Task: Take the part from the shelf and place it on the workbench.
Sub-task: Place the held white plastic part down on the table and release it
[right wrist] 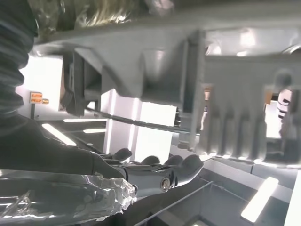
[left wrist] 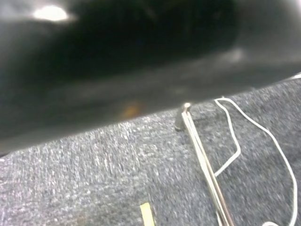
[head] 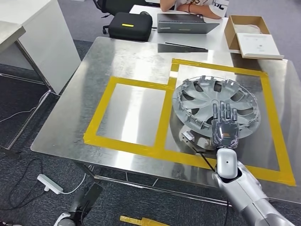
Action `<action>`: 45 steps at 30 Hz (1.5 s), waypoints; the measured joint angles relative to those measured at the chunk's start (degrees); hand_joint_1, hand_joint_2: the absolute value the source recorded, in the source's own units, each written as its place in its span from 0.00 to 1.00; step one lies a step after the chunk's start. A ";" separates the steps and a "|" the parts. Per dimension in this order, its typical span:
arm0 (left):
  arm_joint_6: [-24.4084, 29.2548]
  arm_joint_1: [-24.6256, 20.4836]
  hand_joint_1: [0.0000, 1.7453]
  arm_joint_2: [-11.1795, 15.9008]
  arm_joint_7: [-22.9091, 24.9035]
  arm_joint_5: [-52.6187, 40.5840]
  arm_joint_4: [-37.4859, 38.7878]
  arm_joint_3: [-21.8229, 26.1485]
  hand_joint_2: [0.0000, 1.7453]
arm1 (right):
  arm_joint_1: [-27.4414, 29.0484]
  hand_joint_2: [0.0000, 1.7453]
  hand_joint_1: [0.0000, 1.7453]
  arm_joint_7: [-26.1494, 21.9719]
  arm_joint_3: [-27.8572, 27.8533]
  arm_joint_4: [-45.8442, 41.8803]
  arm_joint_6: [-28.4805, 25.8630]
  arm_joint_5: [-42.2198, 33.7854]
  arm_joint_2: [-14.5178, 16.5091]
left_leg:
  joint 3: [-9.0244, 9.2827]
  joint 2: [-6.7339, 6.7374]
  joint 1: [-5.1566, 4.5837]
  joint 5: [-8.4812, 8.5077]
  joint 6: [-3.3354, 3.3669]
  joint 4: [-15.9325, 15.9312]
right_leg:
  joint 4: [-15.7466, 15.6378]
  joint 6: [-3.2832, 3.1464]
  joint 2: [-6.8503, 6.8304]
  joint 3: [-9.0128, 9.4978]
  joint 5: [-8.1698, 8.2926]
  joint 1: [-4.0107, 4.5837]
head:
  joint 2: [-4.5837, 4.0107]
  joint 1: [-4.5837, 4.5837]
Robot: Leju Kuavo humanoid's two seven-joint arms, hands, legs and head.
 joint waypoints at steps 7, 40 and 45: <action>0.26 0.33 0.00 0.01 0.00 0.91 0.00 0.01 0.00 | 2.29 0.00 0.00 -2.86 -3.83 -3.47 1.34 -0.01 -1.79 | 0.25 -0.11 -0.12 0.12 1.46 -0.38 | 16.22 0.66 -0.12 -8.21 -6.42 -0.17 | 0.00 0.30; 1.47 2.71 0.00 1.05 -1.18 4.02 0.04 1.79 0.00 | 3.27 0.00 0.00 -17.76 -3.96 -38.67 49.91 -32.01 -28.48 | 0.96 -0.25 -0.38 -0.44 1.78 -0.51 | 8.59 0.52 -0.37 -4.87 -1.72 -0.09 | -0.01 0.56; 1.54 2.81 0.00 1.09 -1.37 3.97 0.04 2.11 0.00 | -0.10 0.00 0.00 -18.27 1.18 -42.62 53.51 -36.48 -34.19 | 0.73 -0.31 -0.77 -0.44 0.75 -0.26 | -0.12 -0.24 -0.41 -0.20 0.50 0.23 | -0.01 0.45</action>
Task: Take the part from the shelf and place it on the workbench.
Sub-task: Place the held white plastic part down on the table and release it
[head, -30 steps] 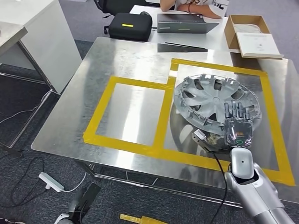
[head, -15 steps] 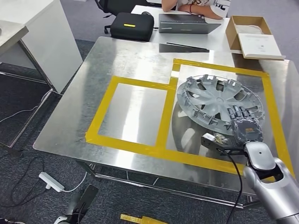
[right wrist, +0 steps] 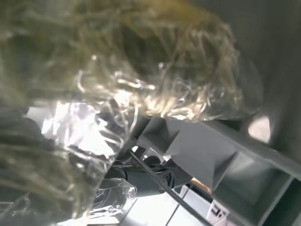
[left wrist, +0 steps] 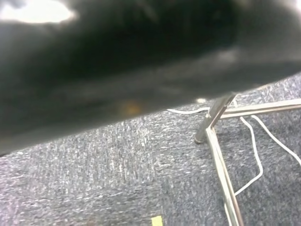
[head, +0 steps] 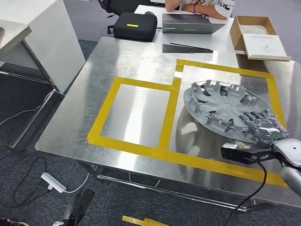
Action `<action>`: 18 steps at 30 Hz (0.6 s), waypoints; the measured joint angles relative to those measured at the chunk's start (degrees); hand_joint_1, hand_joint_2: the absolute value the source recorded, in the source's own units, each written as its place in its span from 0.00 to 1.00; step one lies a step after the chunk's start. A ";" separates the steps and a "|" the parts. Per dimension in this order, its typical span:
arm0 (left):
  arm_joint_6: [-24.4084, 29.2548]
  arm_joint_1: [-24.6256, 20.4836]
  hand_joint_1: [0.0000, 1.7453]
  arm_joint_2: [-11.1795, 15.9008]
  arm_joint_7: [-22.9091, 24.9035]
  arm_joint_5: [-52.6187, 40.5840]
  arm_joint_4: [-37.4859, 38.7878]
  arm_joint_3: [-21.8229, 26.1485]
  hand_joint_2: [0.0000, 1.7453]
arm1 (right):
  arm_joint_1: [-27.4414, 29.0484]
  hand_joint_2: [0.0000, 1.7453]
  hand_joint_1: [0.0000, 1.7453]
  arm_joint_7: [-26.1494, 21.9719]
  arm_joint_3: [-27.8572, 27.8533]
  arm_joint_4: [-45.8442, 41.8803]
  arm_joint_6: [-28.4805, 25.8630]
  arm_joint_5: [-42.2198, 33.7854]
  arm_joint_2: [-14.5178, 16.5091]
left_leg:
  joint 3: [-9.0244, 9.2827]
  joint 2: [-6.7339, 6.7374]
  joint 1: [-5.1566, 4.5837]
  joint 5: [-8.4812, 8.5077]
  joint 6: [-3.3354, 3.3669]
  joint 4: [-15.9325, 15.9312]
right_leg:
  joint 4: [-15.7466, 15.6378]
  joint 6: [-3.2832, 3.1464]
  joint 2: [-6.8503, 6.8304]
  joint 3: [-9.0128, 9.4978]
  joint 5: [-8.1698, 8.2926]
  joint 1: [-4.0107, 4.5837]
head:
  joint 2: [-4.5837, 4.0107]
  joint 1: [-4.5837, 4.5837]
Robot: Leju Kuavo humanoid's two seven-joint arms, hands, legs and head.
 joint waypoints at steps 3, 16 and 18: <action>0.04 0.04 0.00 0.24 -0.02 -0.05 0.00 0.31 0.00 | -0.92 0.00 0.00 0.14 2.43 -2.15 0.53 -1.94 -2.80 | -1.04 0.09 0.07 -2.12 -0.92 2.72 | -0.33 -0.86 -0.12 0.25 0.19 -0.40 | 0.00 -0.16; 0.00 0.04 0.00 0.27 -0.02 -0.62 0.02 0.56 0.00 | -1.76 1.00 0.00 0.14 7.41 -7.51 0.80 -5.36 -9.93 | 0.54 0.31 0.05 -0.12 0.38 -0.32 | -0.29 0.15 0.01 0.23 0.03 -0.06 | 0.00 -0.17; -0.01 -0.05 0.00 0.19 -0.01 -0.74 0.02 0.62 0.00 | -1.82 1.00 0.00 -0.05 8.21 -7.83 0.35 -5.58 -10.36 | 0.73 0.33 0.32 0.17 0.91 -0.77 | 1.66 0.67 -0.01 -0.75 -1.42 -0.15 | 0.00 -0.02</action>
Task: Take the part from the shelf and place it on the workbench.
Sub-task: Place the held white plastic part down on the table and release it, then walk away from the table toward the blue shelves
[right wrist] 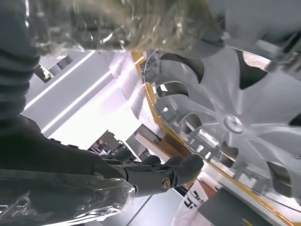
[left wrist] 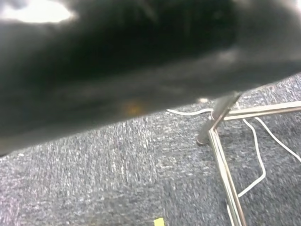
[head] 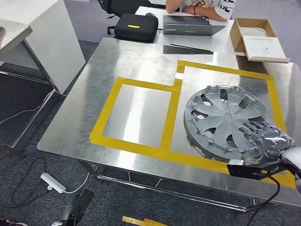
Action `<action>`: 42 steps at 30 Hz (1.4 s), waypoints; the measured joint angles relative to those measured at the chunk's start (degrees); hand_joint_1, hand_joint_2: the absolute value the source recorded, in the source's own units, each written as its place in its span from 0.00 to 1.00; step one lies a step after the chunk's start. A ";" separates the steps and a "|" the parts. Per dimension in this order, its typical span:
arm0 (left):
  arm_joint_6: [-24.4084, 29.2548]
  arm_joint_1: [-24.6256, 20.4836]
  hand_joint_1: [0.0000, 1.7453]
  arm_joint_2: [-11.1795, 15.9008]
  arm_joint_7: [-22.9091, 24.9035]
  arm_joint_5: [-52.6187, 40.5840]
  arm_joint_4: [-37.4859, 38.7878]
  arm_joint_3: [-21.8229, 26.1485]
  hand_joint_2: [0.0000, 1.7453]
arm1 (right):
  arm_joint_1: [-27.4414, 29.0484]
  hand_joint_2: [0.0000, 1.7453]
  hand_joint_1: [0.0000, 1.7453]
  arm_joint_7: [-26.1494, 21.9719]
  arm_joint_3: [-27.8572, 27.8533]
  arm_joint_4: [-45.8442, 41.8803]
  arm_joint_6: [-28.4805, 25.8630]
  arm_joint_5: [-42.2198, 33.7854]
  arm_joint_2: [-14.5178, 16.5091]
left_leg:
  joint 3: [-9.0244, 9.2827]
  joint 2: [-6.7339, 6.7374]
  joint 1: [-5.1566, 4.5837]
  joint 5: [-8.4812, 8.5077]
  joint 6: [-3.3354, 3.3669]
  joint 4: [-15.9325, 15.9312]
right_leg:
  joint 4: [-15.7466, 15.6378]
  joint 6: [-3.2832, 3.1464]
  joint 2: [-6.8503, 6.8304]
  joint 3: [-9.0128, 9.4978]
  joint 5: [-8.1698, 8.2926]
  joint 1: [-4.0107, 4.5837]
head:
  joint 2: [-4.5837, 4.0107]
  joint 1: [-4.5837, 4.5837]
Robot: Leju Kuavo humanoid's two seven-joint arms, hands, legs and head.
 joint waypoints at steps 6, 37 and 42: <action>-0.09 -0.15 0.00 -0.15 0.01 -0.08 0.00 0.14 0.00 | 0.70 1.00 0.00 0.31 1.50 -0.03 -1.88 -0.94 -0.05 | 0.02 0.01 0.01 0.12 0.30 -0.11 | 13.28 0.74 0.00 -6.11 -6.25 -0.29 | 0.01 0.13; 5.40 0.23 0.00 -2.02 0.86 -0.12 0.02 1.63 0.00 | 35.91 0.00 0.00 -26.11 -38.75 -20.80 -62.71 -27.72 42.56 | 0.99 0.25 -0.12 -0.43 0.01 -0.48 | 8.59 -0.14 -0.21 -3.17 -5.13 0.18 | 0.01 0.31; 5.87 0.14 0.00 -2.42 1.46 -0.42 0.02 1.68 0.00 | 38.88 0.00 0.00 -27.99 -43.82 -25.60 -63.69 -30.72 48.91 | 1.18 0.31 -0.15 -0.49 -0.04 -0.42 | 7.71 -0.07 -0.27 -2.38 -2.58 0.06 | 0.00 0.29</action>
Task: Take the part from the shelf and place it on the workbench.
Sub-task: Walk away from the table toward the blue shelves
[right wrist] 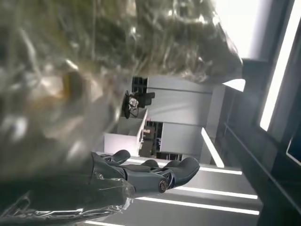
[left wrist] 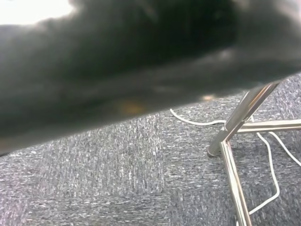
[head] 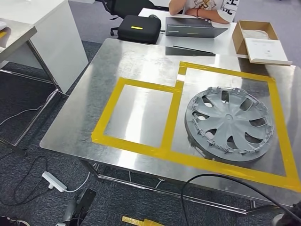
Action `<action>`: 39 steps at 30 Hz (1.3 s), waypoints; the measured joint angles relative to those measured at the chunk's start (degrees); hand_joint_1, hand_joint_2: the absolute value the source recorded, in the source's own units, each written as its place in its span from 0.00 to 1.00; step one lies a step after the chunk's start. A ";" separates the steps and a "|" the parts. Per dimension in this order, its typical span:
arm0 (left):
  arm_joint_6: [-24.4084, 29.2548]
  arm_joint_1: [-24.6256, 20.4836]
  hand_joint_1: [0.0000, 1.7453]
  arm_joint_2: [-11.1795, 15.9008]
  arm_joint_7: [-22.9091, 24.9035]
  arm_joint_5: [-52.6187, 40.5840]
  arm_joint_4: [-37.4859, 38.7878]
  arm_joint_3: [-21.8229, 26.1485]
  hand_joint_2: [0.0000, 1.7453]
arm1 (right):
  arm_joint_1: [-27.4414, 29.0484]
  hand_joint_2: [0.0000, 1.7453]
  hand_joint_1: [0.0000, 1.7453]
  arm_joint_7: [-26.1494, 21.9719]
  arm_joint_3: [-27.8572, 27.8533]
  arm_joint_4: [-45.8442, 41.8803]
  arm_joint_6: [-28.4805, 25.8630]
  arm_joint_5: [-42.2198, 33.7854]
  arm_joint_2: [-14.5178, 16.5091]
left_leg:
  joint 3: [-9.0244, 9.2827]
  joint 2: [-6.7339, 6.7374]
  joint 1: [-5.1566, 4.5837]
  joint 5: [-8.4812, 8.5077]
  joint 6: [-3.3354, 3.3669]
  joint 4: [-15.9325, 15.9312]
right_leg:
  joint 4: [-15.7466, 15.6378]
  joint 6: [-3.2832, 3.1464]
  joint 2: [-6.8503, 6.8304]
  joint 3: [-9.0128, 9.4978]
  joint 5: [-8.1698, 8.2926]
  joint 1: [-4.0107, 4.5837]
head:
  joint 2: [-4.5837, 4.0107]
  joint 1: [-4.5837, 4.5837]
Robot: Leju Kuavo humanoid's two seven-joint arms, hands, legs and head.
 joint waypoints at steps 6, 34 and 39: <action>0.63 -0.09 0.00 -0.21 0.12 -0.03 0.01 0.09 0.00 | 1.53 0.00 0.00 -1.22 -2.38 -2.34 -0.17 -0.64 3.36 | -0.07 0.03 -0.27 0.02 -1.59 0.39 | -9.86 -1.42 0.18 5.32 3.01 0.17 | 0.00 -0.09; 2.09 -0.49 0.00 -0.43 0.29 0.16 0.02 0.74 0.00 | 4.55 0.00 0.00 -1.53 -4.02 -3.17 1.28 -4.27 7.11 | -3.37 0.39 -0.35 4.68 -0.76 -0.99 | -12.18 0.06 0.31 12.47 -0.80 -0.08 | 0.01 -0.02; 2.11 -0.37 0.00 -0.32 0.27 0.16 0.04 0.97 0.00 | 4.78 0.00 0.00 -1.20 -4.06 -3.01 1.31 -4.26 7.53 | -4.72 0.24 -0.14 1.90 -2.47 1.70 | -13.10 -2.36 0.04 10.47 1.05 -0.17 | 0.01 -0.29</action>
